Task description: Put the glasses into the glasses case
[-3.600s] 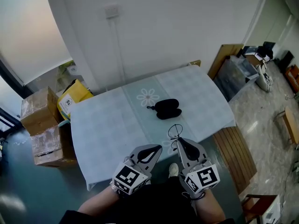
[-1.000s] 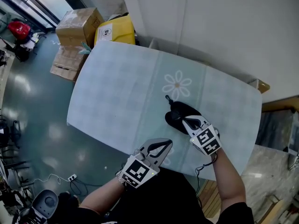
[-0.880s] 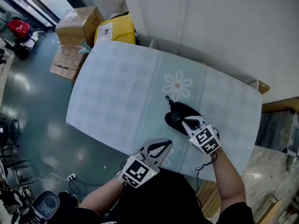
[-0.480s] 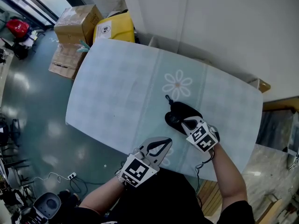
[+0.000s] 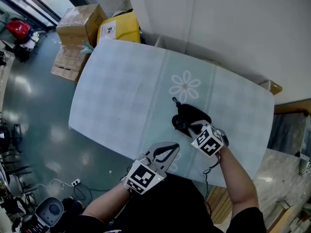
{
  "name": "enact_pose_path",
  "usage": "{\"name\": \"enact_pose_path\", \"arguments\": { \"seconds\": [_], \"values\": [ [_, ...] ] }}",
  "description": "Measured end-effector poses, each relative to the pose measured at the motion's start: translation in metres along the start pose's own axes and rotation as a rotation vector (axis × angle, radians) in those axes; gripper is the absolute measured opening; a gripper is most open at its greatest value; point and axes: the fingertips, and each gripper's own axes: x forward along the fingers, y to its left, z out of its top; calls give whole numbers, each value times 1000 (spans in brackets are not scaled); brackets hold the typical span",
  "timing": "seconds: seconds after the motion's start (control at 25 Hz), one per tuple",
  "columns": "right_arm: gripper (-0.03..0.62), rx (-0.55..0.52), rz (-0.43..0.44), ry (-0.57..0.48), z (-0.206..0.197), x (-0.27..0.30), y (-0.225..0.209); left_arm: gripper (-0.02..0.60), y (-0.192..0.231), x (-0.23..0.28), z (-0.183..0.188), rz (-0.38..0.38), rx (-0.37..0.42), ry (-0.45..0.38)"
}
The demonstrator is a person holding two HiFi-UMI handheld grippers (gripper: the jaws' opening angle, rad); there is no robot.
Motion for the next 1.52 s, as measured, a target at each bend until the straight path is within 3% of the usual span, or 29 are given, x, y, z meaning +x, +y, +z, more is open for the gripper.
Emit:
{"name": "enact_pose_path", "arguments": {
  "seconds": [0.44,0.52,0.92,1.16,1.52],
  "values": [
    [32,-3,-1,32,-5,4,3,26,-9,-11,-6,17,6,-1],
    [60,-6,-5,32,-5,5,4,26,-11,-13,-7,22,6,-2],
    [77,-7,-70,0,-3,-8,0,26,-17,-28,-13,46,4,-5],
    [77,36,-159,-95,16,-33,6,26,-18,-46,-18,25,28,1],
    [66,174,-323,-309,61,-103,48,26,-32,-83,4,-84,111,-44]
  ]
}}
